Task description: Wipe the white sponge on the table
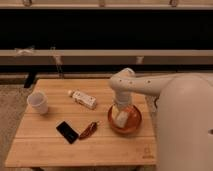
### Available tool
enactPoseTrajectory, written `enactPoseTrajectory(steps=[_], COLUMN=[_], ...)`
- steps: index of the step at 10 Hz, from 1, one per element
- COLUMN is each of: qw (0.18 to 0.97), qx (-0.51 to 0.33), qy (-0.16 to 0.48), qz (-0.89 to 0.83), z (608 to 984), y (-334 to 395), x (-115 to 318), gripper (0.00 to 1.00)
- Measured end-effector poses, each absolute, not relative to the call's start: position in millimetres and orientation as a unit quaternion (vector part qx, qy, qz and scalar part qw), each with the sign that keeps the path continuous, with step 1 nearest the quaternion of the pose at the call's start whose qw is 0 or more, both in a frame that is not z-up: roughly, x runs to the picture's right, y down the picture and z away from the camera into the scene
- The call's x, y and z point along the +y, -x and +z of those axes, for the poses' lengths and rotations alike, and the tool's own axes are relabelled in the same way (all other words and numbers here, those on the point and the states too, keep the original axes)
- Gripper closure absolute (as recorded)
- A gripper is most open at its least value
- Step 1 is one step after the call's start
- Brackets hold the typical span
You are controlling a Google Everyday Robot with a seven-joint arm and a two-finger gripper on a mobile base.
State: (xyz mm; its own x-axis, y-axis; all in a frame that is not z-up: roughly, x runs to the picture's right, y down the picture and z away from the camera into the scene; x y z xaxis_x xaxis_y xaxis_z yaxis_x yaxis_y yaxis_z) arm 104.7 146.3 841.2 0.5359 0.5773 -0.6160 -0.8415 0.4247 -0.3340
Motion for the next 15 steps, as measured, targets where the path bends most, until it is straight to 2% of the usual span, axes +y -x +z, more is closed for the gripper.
enactPoseTrajectory(steps=[9,11,15], qw=[0.814,0.814,0.811], qx=[0.195,0.196,0.204], qy=[0.34,0.343,0.35], qz=[0.429,0.426,0.422], z=[871.3,874.0,874.5], y=[-88.8,-87.7,-87.2], x=[154.2,155.6,158.7], gripper=[0.21,0.33,0.75])
